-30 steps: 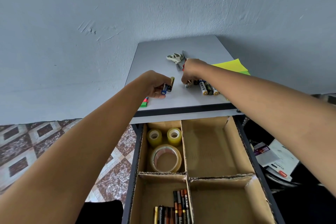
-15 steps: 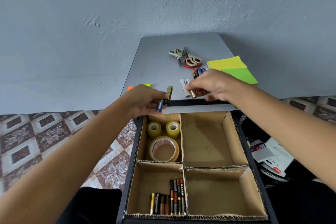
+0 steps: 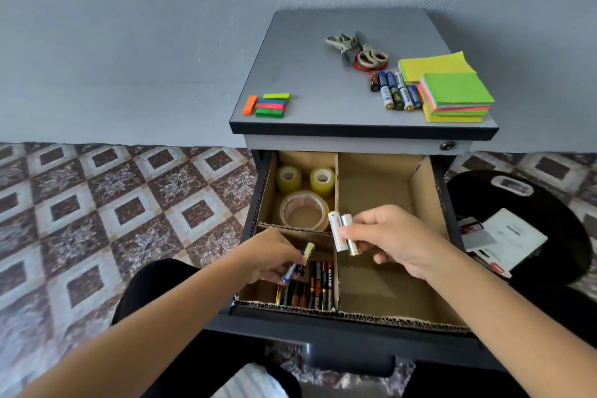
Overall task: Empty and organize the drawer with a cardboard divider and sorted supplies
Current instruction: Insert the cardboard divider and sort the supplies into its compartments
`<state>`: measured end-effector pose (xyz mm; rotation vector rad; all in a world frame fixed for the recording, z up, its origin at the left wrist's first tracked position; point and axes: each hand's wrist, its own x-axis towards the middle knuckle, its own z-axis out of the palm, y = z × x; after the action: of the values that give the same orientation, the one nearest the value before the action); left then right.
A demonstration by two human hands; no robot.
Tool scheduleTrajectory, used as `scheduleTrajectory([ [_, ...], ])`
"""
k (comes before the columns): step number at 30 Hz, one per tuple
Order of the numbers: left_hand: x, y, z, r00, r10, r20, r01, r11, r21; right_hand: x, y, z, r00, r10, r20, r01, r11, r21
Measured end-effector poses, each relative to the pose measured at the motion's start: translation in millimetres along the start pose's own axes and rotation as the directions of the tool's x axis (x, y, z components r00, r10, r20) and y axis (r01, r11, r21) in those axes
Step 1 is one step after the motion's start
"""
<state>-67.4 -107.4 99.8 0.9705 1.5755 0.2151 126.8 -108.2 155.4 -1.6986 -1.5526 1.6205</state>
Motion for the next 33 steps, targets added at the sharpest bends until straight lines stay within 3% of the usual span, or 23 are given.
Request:
scheduleTrajectory([
  [9,32.2,-8.2,8.0,0.983,0.081,-0.162,-0.036,0.964,0.264,-3.4,12.8,5.3,0.999,-0.003,-0.035,0.003,1.0,0.02],
  [16,42.3,-19.5,10.3,0.966,0.093,-0.241,-0.06,0.989,0.137,-4.5,15.9,9.2,1.0,-0.016,-0.009,0.016,1.0,-0.004],
  [33,43.4,-23.0,19.1,0.95,0.167,-0.262,-0.065,0.932,0.357,-4.7,19.6,12.6,1.0,-0.021,-0.002,0.021,1.0,-0.015],
])
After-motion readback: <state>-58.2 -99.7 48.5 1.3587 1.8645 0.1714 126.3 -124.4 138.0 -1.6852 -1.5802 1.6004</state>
